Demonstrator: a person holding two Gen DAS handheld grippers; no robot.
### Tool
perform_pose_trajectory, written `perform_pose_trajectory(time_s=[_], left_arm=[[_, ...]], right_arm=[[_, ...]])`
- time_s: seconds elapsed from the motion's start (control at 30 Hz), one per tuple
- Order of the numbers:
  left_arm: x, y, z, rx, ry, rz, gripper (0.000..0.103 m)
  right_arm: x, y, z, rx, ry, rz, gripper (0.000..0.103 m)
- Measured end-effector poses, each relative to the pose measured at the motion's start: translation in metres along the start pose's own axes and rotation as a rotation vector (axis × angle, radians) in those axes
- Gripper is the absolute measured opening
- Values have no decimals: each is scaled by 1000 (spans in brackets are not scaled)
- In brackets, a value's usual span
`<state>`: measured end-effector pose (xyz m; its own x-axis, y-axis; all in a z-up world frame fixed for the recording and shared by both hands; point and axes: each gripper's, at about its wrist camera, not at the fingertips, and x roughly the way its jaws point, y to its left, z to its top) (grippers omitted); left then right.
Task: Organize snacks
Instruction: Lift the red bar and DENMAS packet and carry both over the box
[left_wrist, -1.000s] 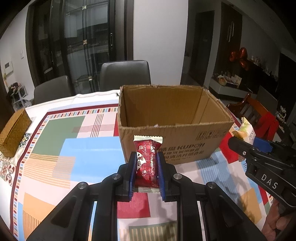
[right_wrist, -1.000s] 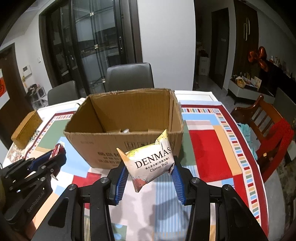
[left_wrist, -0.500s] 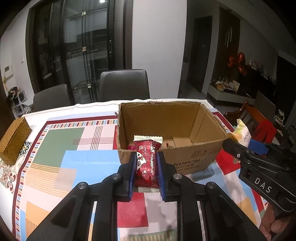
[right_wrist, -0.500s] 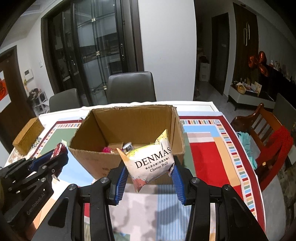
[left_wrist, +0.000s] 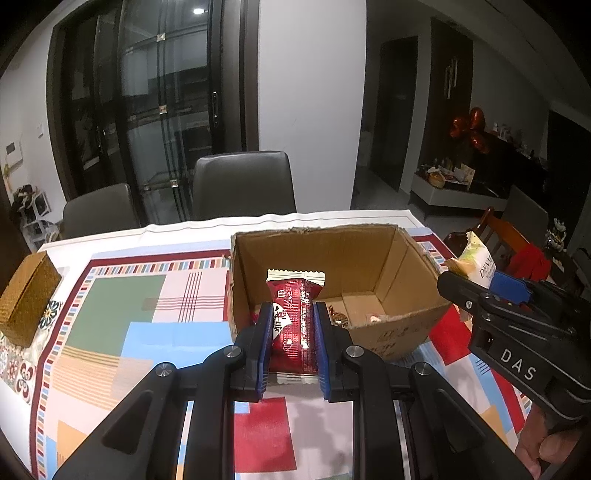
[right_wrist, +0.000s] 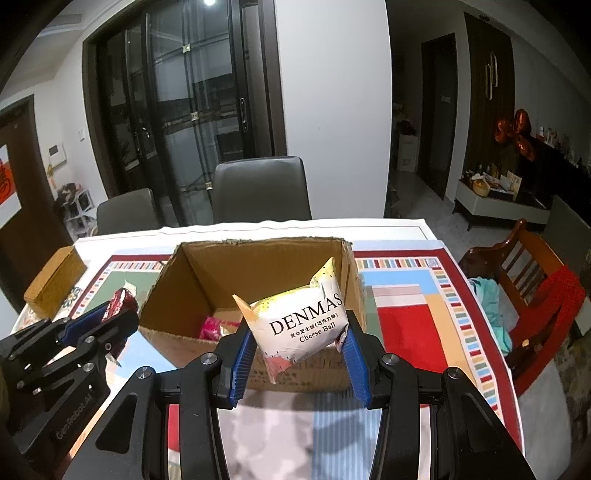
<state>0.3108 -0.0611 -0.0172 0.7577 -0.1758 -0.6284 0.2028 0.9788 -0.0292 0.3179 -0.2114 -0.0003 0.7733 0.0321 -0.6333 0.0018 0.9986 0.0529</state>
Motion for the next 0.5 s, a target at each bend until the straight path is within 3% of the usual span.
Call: perform_pose_trajectory(time_s=[0.5], left_arm=[[24,7,20,18,-3,-7,22]], right_arm=[[12,2,17,1,-10,-14,46]])
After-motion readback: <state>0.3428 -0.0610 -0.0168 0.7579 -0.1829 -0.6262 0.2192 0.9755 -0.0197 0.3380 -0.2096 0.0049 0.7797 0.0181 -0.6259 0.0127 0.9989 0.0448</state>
